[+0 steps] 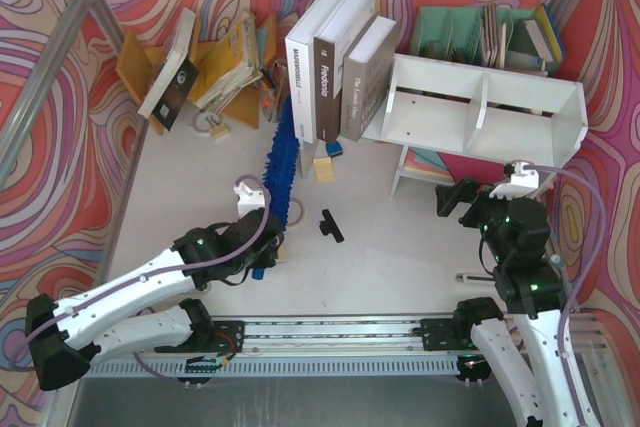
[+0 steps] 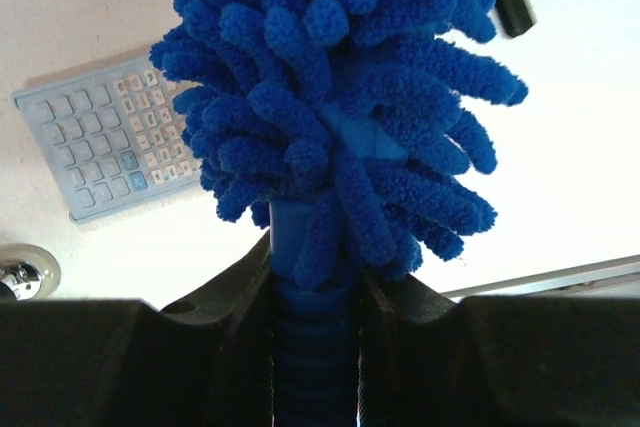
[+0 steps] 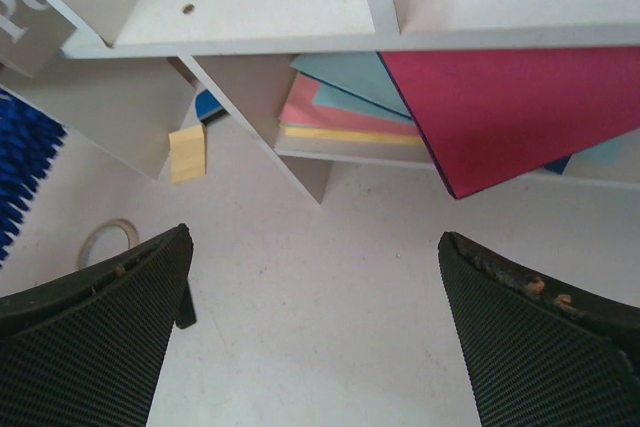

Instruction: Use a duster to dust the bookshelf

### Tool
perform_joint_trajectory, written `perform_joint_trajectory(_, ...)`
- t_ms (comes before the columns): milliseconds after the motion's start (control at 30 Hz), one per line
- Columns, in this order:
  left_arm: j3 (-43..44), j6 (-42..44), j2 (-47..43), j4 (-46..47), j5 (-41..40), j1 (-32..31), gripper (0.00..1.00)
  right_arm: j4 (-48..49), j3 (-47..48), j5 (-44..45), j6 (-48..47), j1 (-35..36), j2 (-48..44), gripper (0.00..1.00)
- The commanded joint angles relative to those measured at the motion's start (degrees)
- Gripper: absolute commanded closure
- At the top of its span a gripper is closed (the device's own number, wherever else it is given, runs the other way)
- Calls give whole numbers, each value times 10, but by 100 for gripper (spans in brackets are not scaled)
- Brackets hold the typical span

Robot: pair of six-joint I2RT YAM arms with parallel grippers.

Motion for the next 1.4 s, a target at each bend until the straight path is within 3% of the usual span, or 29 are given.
perform_joint_trajectory(0, 67, 17, -11, -2, -24, 3, 100, 37, -7, 11, 14, 0, -10, 1)
perform_joint_trajectory(200, 105, 25, -17, -26, -31, 3, 100, 30, 43, 32, 7, 1, 16, 1)
perform_joint_trajectory(567, 31, 1, -33, 1, -19, 3, 100, 5, 112, 60, -26, 1, 41, 1)
perform_joint_trajectory(700, 61, 20, -16, -7, -18, 3, 100, 5, 109, 86, -25, 1, 52, 1)
perform_joint_trajectory(900, 109, 45, -10, -18, -27, 3, 100, -58, 219, 156, -60, 1, 101, 1)
perform_joint_trajectory(1233, 35, 13, -10, 26, -9, 3, 100, -42, 102, 201, -5, 1, 63, 1)
perform_joint_trajectory(1367, 45, 19, -16, 19, -8, 3, 100, -20, 68, 223, -1, 1, 53, 1)
